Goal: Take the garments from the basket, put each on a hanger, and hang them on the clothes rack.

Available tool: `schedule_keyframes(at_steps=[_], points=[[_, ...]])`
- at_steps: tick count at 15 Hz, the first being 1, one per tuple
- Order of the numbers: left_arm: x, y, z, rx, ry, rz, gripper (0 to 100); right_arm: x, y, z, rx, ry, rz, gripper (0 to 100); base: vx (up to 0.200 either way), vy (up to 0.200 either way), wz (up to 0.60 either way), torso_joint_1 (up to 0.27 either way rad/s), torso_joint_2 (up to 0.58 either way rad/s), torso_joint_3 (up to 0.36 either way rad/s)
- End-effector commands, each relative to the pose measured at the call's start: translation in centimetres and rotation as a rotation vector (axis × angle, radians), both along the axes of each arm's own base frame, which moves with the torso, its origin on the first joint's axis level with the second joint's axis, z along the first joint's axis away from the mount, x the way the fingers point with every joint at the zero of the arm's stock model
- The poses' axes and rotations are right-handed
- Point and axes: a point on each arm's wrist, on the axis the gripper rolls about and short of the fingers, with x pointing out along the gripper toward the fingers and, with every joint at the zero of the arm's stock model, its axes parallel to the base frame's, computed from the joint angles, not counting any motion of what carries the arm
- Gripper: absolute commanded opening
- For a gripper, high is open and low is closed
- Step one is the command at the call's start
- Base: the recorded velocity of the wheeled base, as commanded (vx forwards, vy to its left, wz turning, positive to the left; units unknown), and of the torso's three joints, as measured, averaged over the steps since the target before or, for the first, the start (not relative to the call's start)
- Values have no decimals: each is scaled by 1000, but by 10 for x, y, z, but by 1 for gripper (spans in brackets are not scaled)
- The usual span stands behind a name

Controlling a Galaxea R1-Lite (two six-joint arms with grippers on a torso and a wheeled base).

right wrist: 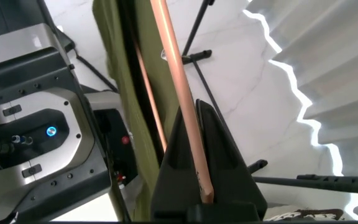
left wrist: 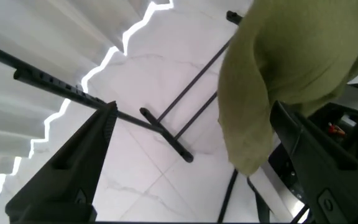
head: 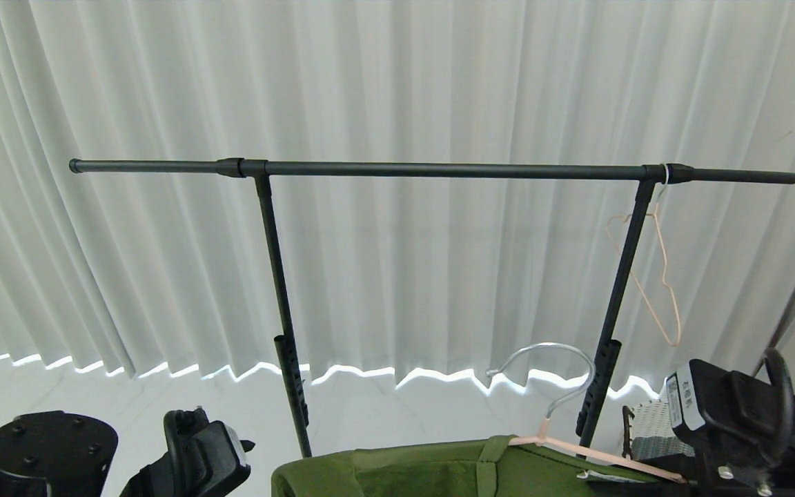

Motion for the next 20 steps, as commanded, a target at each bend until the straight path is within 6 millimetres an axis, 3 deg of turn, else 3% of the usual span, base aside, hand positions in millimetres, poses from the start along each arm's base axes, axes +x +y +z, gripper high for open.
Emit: schedule_keyframes(at_steps=[1, 2, 12, 17, 18, 20], points=[[2, -1, -2, 9, 13, 0, 100, 0, 0, -1, -3, 2, 1, 0, 0, 0, 0, 0, 0, 0], [2, -1, -2, 10, 14, 0, 0, 0, 0, -1, -3, 2, 1, 0, 0, 0, 0, 0, 0, 0], [7, 30, -11, 57, 31, 235, 0, -4, -19, -10, -28, 2, -115, 0, 0, 0, 0, 0, 0, 0], [4, 33, -12, 106, 3, 301, 0, -1, -19, -10, -30, 2, -126, 0, 0, 0, 0, 0, 0, 0], [3, 31, -10, 93, -6, 282, 100, -1, -19, -9, -29, 3, -127, 0, 0, 0, 0, 0, 0, 0], [0, 30, -7, 62, -20, 249, 100, -1, -19, -9, -30, 2, -130, 0, 0, 0, 0, 0, 0, 0]])
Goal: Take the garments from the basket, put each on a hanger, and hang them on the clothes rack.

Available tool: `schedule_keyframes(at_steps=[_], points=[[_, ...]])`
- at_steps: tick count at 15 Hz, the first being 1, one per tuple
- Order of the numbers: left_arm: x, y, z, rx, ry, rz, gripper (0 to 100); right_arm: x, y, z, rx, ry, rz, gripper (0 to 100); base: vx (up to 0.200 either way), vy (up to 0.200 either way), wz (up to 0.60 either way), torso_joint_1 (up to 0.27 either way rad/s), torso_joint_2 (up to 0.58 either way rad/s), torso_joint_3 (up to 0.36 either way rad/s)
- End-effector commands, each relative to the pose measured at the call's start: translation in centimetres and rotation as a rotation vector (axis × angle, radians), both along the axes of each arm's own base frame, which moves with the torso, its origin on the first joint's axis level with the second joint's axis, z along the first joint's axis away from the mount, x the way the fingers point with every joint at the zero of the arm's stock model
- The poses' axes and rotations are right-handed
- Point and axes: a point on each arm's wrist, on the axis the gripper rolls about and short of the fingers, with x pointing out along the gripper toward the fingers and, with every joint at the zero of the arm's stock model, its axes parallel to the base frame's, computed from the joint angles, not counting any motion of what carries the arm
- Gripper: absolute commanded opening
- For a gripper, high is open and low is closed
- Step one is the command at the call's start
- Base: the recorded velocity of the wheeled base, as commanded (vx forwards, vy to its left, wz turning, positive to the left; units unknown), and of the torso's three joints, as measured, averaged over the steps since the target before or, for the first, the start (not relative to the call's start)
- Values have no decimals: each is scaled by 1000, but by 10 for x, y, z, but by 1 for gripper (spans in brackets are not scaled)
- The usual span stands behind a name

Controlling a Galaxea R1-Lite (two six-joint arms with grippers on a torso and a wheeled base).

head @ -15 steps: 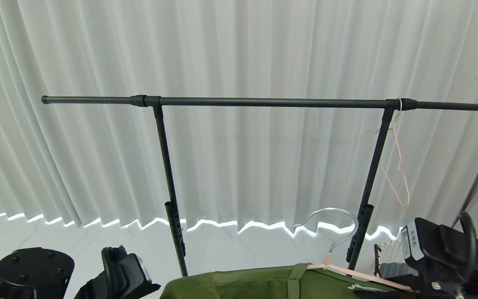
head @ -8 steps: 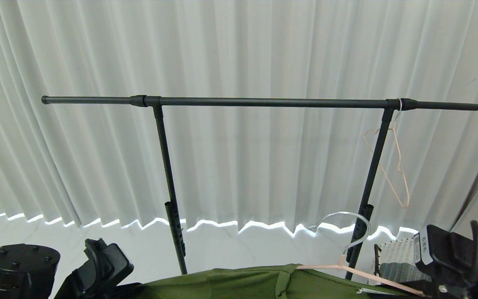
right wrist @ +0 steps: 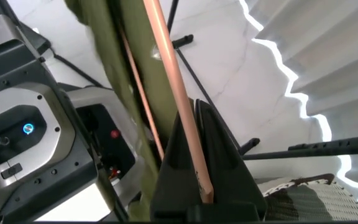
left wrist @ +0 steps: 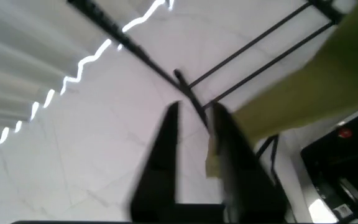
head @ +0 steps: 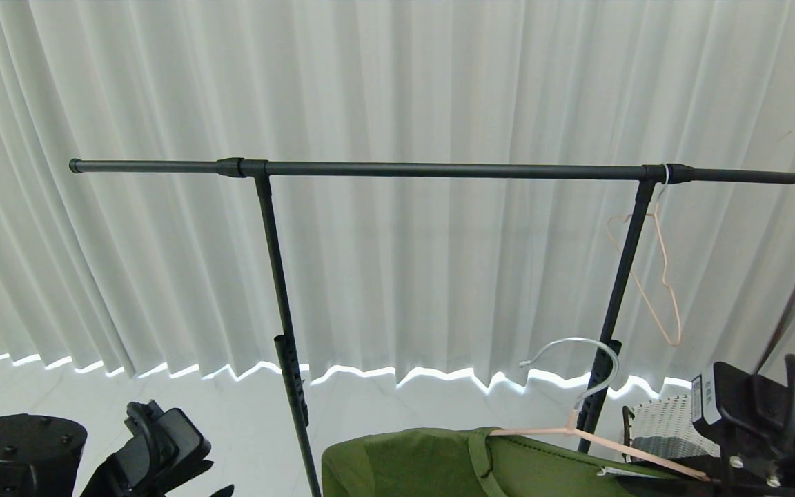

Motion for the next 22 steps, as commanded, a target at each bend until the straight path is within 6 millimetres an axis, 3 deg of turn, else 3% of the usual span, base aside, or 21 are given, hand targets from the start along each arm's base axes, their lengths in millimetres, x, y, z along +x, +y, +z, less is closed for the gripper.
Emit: schedule_keyframes(at_steps=[1, 4, 9, 14, 22], points=[[-3, 0, 4, -22, -25, -16, 100, 1, 0, 0, -1, 2, -6, 0, 0, 0, 0, 0, 0, 0], [-6, 1, 7, -36, -46, -13, 100, 10, -6, 3, -15, -20, -99, 0, 0, 0, 0, 0, 0, 0], [-5, 3, 20, -65, -121, 2, 100, 28, -33, 20, -134, 11, -373, 0, 0, 0, 0, 0, 0, 0], [1, 3, 32, -82, -172, 21, 100, 36, -51, 22, -174, 21, -603, 0, 0, 0, 0, 0, 0, 0], [3, 1, 34, -81, -175, 15, 100, 60, -48, 43, -79, 66, -769, 0, 25, 0, 0, 0, 0, 0]])
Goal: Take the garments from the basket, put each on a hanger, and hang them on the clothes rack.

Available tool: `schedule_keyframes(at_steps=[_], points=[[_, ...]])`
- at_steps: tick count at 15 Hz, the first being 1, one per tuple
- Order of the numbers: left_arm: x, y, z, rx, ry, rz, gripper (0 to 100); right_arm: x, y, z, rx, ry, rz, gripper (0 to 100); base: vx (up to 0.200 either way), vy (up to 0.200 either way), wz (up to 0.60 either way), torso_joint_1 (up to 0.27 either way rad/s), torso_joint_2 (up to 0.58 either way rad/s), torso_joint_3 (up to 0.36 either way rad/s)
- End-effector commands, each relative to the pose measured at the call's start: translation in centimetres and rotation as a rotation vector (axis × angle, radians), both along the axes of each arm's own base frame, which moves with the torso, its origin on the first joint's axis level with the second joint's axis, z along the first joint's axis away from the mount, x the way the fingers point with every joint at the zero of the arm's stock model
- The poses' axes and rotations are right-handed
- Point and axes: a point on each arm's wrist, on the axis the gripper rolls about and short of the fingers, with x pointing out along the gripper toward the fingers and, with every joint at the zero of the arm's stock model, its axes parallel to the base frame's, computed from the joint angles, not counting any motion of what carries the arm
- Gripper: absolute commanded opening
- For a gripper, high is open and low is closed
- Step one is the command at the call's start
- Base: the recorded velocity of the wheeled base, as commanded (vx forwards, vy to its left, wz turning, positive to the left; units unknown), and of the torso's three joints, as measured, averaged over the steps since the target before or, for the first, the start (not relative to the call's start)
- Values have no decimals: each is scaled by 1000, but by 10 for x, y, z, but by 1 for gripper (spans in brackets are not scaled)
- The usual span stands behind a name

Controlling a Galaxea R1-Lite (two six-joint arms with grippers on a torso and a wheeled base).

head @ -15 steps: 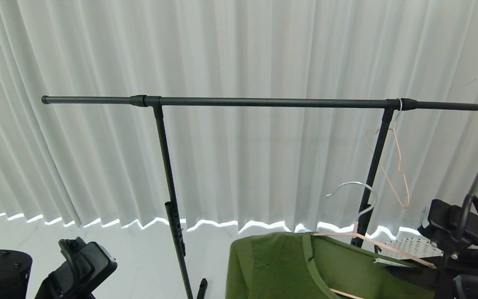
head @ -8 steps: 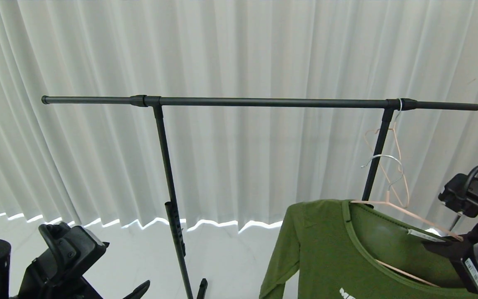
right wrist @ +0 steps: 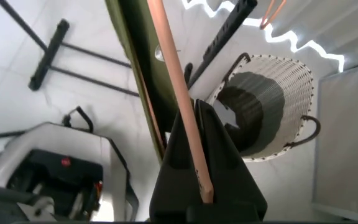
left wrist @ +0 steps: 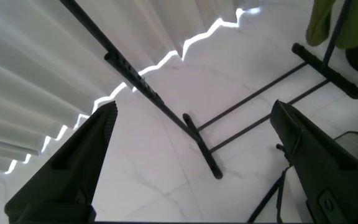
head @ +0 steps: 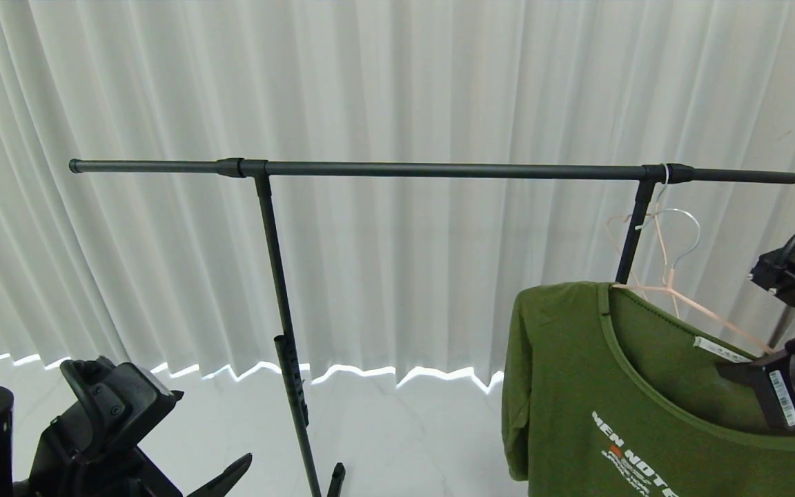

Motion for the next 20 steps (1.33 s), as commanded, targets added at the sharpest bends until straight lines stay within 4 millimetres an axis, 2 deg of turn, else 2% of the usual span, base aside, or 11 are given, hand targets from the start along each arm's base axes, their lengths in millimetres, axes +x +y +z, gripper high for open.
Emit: schedule_keyframes(at_steps=[1, 11, 12, 17, 20], points=[[0, 0, 0, 0, 0, -1, 100, 10, 4, 3, -1, 4, -1, 0, 200, 0, 0, -2, 2, 7], [-1, 0, -1, -2, 1, -7, 100, 26, 10, 29, 44, -72, -21, 0, 200, 0, 0, 1, 2, 4], [-1, 0, -1, -2, 1, -7, 100, 28, 10, 30, 46, -74, -21, 0, 0, 0, 0, 0, 0, 0], [-3, -3, -1, 2, -1, -30, 100, 63, 8, 38, 49, -85, -86, 0, 0, 0, 0, 0, 0, 0], [-3, -3, -2, 3, 2, -38, 100, 85, 12, 34, 38, -65, -103, 0, 0, 0, 0, 0, 0, 0]])
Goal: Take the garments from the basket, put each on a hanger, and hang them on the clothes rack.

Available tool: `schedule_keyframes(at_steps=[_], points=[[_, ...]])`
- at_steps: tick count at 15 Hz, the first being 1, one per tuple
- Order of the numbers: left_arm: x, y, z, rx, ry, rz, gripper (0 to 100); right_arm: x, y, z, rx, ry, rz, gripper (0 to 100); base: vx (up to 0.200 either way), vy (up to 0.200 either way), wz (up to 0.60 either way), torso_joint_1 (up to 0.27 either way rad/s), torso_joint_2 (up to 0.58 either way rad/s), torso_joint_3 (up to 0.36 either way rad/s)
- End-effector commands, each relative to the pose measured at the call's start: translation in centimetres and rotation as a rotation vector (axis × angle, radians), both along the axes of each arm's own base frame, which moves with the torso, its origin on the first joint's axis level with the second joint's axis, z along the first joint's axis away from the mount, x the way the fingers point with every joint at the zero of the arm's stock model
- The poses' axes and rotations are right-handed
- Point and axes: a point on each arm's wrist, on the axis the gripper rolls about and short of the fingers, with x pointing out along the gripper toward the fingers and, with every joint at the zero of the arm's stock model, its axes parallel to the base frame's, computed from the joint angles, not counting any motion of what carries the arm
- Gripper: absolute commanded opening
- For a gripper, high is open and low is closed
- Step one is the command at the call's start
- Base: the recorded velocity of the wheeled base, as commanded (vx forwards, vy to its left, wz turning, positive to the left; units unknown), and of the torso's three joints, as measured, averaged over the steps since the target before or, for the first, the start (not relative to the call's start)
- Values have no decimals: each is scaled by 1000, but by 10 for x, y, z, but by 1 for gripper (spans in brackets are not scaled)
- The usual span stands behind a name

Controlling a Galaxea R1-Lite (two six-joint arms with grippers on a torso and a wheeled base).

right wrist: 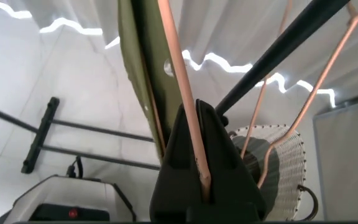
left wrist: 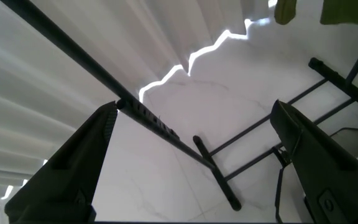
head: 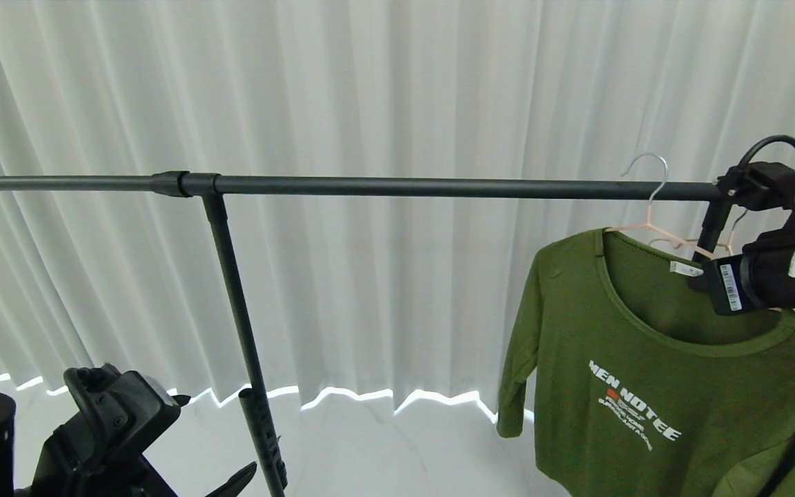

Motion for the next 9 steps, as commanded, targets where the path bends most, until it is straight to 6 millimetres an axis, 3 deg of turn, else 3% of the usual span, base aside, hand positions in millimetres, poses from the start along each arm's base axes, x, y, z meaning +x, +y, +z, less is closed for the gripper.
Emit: schedule_keyframes(at_steps=[1, 4, 9], points=[[0, 0, 0, 1, 1, -2, 100, 24, 6, -9, -13, 35, -8, 0, 0, 0, 0, 0, 0, 0], [-2, -1, 0, -1, -5, -8, 100, 38, 11, -12, -21, 44, -8, 0, 0, 0, 0, 0, 0, 0], [-5, -1, -2, 1, 1, -25, 100, 39, 13, -14, -31, 49, -8, 0, 0, 0, 0, 0, 0, 0]])
